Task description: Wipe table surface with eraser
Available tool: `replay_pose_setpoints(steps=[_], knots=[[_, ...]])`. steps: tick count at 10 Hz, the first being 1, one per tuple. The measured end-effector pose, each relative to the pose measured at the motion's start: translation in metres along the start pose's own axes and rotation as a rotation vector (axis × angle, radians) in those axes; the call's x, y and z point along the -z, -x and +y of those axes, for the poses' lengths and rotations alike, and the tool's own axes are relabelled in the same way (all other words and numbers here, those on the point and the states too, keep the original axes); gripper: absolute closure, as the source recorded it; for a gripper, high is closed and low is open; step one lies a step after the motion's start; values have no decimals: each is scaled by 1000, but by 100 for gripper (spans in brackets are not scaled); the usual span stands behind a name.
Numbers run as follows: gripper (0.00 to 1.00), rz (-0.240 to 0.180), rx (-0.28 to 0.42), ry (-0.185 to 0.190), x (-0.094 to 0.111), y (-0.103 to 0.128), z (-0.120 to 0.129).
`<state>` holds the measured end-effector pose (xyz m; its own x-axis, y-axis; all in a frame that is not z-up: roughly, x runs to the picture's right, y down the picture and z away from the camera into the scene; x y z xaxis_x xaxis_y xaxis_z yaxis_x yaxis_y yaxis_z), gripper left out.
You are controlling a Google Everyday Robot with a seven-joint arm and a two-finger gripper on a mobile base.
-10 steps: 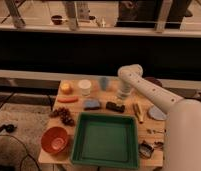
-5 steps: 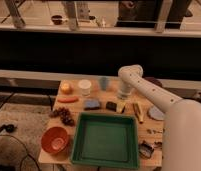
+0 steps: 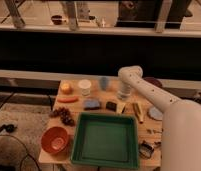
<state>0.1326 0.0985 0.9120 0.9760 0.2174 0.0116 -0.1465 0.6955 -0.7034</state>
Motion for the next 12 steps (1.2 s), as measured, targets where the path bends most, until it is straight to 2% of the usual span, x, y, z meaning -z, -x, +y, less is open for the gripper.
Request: replay_pose_setpoints(steps=[9, 10, 12], knots=[[20, -9, 6, 23, -13, -4, -2], [23, -10, 6, 23, -13, -5, -2], [42, -15, 7, 23, -12, -9, -1]])
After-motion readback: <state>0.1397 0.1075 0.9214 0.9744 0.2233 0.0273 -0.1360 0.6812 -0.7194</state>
